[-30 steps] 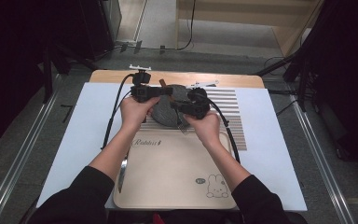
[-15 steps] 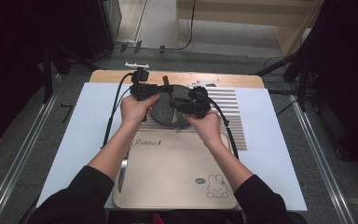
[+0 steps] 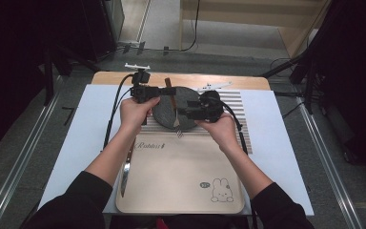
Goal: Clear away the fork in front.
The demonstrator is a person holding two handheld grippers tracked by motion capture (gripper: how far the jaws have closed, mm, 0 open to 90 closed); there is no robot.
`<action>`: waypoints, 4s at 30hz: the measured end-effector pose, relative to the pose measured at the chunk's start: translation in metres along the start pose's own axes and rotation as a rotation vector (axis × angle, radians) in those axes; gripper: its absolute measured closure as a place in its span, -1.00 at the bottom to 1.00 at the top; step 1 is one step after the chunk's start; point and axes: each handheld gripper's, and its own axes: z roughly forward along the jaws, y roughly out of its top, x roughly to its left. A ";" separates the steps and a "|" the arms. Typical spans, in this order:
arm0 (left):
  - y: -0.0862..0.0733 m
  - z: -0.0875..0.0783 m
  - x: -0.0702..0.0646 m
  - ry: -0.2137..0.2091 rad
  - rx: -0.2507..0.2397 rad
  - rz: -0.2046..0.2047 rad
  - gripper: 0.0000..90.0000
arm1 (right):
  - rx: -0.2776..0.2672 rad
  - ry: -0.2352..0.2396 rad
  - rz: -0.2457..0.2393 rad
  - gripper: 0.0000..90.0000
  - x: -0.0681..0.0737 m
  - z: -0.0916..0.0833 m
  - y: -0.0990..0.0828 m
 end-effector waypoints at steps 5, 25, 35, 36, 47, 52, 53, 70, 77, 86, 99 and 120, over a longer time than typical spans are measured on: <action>-0.002 -0.004 -0.004 -0.022 0.010 0.008 0.76 | 0.011 0.003 -0.007 -0.18 -0.002 -0.006 -0.006; -0.026 -0.023 -0.016 -0.131 0.035 0.033 0.76 | 0.026 0.028 -0.048 -0.30 -0.009 -0.025 -0.034; -0.039 -0.031 -0.019 -0.156 0.036 0.039 0.76 | 0.020 0.040 -0.058 -0.31 -0.005 -0.040 -0.049; -0.040 -0.032 -0.018 -0.157 0.036 0.036 0.76 | 0.028 0.041 -0.065 -0.31 -0.006 -0.041 -0.050; -0.054 -0.031 -0.022 -0.162 0.070 0.048 0.76 | 0.046 0.032 -0.046 -0.32 -0.008 -0.057 -0.074; -0.062 -0.032 -0.024 -0.173 0.079 0.054 0.76 | 0.044 0.026 -0.045 -0.33 -0.010 -0.065 -0.084; -0.064 -0.032 -0.024 -0.175 0.083 0.057 0.76 | 0.045 0.024 -0.041 -0.33 -0.010 -0.067 -0.086; -0.084 -0.034 -0.030 -0.187 0.113 0.074 0.76 | 0.048 0.018 -0.034 -0.35 -0.005 -0.084 -0.111; -0.093 -0.034 -0.032 -0.201 0.131 0.076 0.76 | 0.041 0.012 -0.029 -0.35 -0.003 -0.091 -0.121; -0.103 -0.036 -0.034 -0.225 0.159 0.085 0.76 | 0.040 0.005 -0.021 -0.36 0.000 -0.098 -0.133; -0.120 -0.034 -0.031 -0.227 0.195 0.088 0.76 | 0.039 -0.003 -0.026 -0.36 0.003 -0.105 -0.143; -0.125 -0.024 0.001 -0.061 0.208 0.178 0.38 | 0.044 -0.013 -0.029 -0.36 0.000 -0.106 -0.145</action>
